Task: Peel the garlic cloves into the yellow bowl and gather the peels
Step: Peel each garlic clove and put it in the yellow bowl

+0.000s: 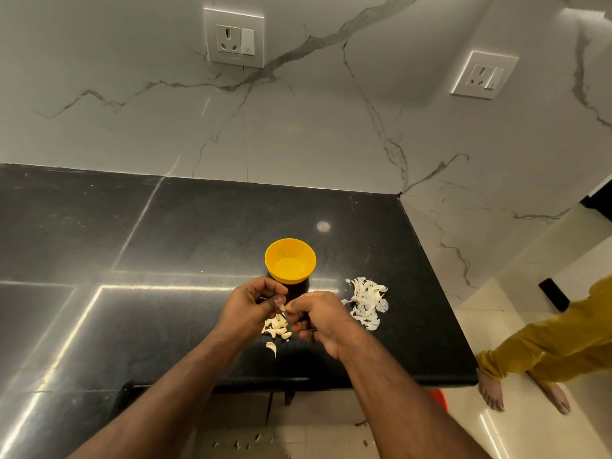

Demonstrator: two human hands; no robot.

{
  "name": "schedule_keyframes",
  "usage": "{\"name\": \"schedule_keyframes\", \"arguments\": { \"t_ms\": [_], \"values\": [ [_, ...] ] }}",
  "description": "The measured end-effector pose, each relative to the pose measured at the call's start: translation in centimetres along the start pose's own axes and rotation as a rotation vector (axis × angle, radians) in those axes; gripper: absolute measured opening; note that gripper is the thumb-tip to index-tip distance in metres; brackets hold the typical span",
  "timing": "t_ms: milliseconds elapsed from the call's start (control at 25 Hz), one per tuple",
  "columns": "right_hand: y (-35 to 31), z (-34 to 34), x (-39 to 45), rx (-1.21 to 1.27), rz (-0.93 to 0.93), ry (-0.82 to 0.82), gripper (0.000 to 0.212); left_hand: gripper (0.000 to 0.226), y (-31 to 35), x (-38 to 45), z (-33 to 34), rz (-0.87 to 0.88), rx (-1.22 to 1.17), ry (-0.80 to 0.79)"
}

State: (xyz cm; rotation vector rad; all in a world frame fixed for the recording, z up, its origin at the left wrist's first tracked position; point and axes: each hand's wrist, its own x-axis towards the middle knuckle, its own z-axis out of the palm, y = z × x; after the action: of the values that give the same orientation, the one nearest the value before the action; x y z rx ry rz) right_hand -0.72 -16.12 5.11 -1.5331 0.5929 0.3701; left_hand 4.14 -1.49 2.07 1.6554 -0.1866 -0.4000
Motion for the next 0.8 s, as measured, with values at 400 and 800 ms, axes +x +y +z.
{"name": "schedule_keyframes", "arguments": {
  "t_ms": [400, 800],
  "values": [
    [-0.02, -0.23, 0.18, 0.078, -0.037, 0.035, 0.011, 0.024, -0.38, 0.27, -0.35, -0.031, 0.020, -0.018],
    [-0.04, -0.31, 0.15, 0.126, -0.061, -0.005, 0.014, 0.013, -0.71, 0.18, -0.59, 0.005, 0.102, -0.029]
  ]
}}
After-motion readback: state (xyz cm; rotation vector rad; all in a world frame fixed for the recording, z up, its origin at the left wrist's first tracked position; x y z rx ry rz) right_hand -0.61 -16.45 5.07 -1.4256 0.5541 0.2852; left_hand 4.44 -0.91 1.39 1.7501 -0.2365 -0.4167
